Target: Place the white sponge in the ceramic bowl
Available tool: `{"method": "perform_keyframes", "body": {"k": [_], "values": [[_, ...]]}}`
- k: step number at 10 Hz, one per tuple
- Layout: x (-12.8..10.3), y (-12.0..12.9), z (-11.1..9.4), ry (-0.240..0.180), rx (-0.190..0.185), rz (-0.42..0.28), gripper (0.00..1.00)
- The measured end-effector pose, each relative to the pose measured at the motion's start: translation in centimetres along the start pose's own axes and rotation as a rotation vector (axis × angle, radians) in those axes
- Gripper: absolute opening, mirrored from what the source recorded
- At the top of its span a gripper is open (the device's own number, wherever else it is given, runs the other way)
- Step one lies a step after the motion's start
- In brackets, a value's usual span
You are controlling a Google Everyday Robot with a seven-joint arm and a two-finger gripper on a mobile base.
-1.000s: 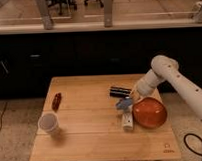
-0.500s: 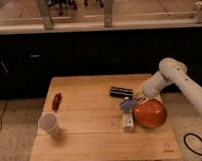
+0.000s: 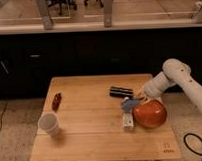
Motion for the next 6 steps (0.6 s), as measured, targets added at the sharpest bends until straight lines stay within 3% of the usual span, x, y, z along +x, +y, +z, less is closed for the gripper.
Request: {"method": "perform_keyframes", "body": {"k": [2,6], "values": [[0.12,0.13,-0.17,-0.008,0.010,0.002,0.11],[0.21,0.43,-0.46,-0.018,0.026,0.007,0.13]]}}
